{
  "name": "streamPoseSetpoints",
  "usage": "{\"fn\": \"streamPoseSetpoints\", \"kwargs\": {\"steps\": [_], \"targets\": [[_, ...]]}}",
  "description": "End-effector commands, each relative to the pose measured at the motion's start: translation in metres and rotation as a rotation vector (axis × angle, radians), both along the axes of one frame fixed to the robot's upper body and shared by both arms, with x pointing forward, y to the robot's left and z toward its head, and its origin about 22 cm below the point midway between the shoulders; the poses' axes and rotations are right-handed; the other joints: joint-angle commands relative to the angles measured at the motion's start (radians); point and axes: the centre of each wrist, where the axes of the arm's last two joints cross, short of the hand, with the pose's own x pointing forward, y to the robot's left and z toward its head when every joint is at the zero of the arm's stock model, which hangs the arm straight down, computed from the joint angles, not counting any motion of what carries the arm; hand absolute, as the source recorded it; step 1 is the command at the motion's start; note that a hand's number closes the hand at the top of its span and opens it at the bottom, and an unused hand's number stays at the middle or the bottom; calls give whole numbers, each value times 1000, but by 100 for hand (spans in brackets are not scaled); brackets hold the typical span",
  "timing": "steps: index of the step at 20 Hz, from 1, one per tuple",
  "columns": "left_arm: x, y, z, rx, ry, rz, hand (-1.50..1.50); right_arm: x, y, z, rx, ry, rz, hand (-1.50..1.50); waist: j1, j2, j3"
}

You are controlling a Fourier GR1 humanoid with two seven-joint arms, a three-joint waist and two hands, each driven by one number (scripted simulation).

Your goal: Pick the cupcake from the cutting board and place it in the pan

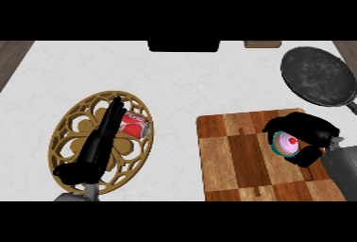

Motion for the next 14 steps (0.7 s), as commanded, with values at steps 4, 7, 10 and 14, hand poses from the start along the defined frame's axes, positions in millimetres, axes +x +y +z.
{"fn": "streamPoseSetpoints", "kwargs": {"steps": [4,7,10,14], "targets": [[21,-5,8,-9,16,4,0,2,2,6,0,-71,-4,150,-9,6,5],[-21,2,-3,-7,5,4,0,-3,-8,3,59,-142,-24,150,-4,5,5],[1,0,-4,1,12,16,0,-2,-21,32,112,-287,-73,150,-15,5,5],[6,12,7,-13,12,6,0,-9,-3,48,158,-414,-198,150,-25,1,5]]}}
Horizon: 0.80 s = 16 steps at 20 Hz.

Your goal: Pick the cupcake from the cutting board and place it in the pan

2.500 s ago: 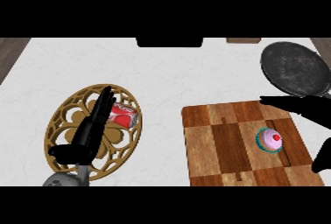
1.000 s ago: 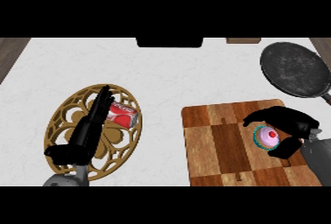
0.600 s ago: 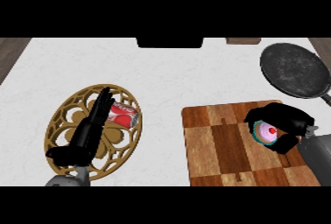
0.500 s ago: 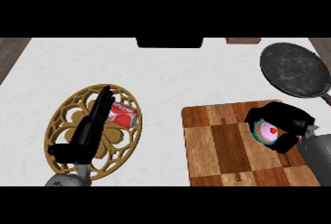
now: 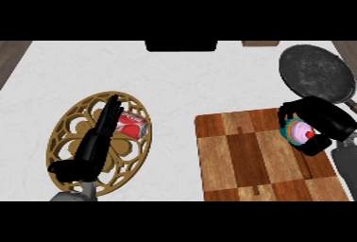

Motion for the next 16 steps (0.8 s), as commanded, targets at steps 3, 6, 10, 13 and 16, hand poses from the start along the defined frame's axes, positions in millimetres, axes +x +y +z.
{"fn": "streamPoseSetpoints", "kwargs": {"steps": [3,6,10,13,16], "targets": [[4,-2,-4,16,16,12,0,-15,47,13,62,-179,-247,150,-15,-4,-1],[-3,7,-3,6,3,13,0,-29,67,20,121,-297,-338,150,-8,-4,0],[-1,-3,0,1,5,14,0,-41,69,41,251,-388,-389,150,-4,-1,0],[0,-10,-8,-13,7,11,0,-38,64,62,329,-419,-456,150,-1,1,0],[-4,1,-9,6,11,6,0,-33,71,42,399,-391,-548,150,7,2,1]]}}
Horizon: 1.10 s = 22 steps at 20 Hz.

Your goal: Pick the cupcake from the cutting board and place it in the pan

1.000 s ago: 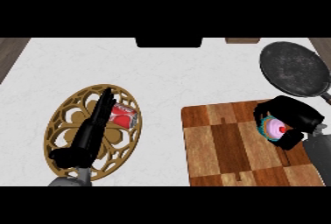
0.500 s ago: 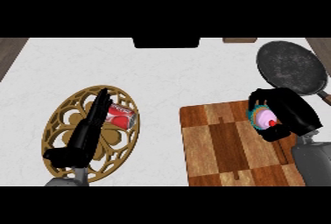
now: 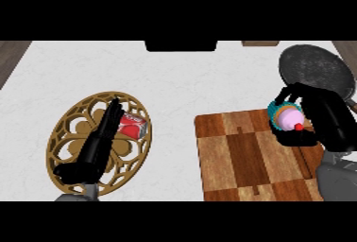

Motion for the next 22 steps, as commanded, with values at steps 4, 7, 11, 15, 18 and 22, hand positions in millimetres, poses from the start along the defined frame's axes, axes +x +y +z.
{"fn": "streamPoseSetpoints", "kwargs": {"steps": [4,7,11,15,18,22], "targets": [[13,-1,20,-16,-3,-30,0,27,-35,3,183,-7,-153,150,10,4,1],[17,-4,11,20,-3,-10,0,45,-59,0,227,-36,-204,150,11,6,1],[3,5,18,10,-18,-18,0,54,-102,-21,202,-107,-253,150,17,5,1],[2,5,12,14,-23,-23,0,69,-120,-32,55,-202,-323,150,25,9,2],[16,-9,25,-7,-29,-45,0,88,-142,-22,48,-273,-382,150,40,16,3],[12,-14,11,-4,-30,-66,0,100,-161,-21,181,-328,-431,150,56,24,4]]}}
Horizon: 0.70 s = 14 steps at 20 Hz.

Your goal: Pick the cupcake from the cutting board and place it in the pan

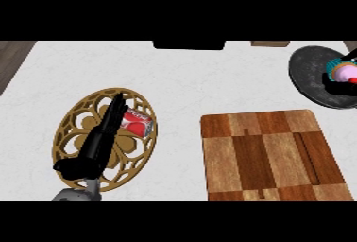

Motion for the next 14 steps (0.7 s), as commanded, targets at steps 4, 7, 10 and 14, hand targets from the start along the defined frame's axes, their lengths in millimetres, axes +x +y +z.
{"fn": "streamPoseSetpoints", "kwargs": {"steps": [4,7,10,14], "targets": [[8,-8,9,-13,-16,-43,0,10,-34,-6,49,-64,-67,150,29,14,3],[6,-4,0,4,-21,-24,0,6,-54,11,23,-79,-59,150,37,20,3],[3,-13,3,-2,-18,-62,0,3,-56,-5,72,136,-88,150,62,28,3],[11,-26,8,6,-28,-87,0,7,-50,-11,2,432,-17,-150,78,37,1]]}}
